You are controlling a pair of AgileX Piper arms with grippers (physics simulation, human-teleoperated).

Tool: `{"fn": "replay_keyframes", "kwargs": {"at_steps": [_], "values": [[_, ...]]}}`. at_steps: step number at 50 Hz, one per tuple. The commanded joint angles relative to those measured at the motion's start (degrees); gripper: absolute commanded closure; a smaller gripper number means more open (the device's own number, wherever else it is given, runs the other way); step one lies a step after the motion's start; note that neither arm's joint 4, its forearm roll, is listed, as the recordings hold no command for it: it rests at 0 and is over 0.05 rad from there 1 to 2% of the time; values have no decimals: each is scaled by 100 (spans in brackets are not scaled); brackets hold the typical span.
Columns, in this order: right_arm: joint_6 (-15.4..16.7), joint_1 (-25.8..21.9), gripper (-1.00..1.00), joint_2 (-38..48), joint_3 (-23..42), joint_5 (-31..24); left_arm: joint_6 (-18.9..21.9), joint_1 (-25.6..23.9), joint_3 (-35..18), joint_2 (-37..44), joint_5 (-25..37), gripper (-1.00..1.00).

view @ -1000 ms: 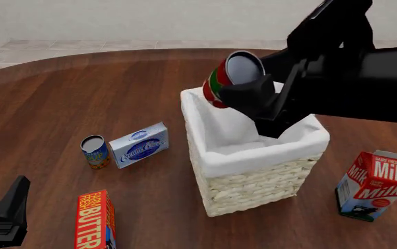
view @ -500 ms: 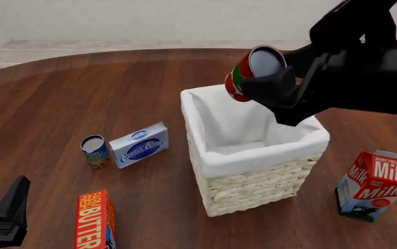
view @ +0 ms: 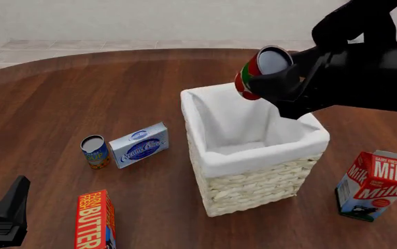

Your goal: Pick up the tomato sauce, and put it in the basket.

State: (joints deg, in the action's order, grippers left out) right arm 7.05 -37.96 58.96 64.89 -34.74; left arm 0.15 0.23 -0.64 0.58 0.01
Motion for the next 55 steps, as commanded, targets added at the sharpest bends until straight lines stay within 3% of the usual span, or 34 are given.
{"fn": "replay_keyframes", "kwargs": {"at_steps": [1, 34, 55], "values": [[-138, 131, 100, 83, 55, 26, 4, 5, 20, -15, -6, -100], [-265, 247, 100, 699, 112, 251, 4, 4, 20, -15, -6, -100], [-208, 398, 100, 1014, 440, -92, 4, 4, 20, -15, -6, -100]]}}
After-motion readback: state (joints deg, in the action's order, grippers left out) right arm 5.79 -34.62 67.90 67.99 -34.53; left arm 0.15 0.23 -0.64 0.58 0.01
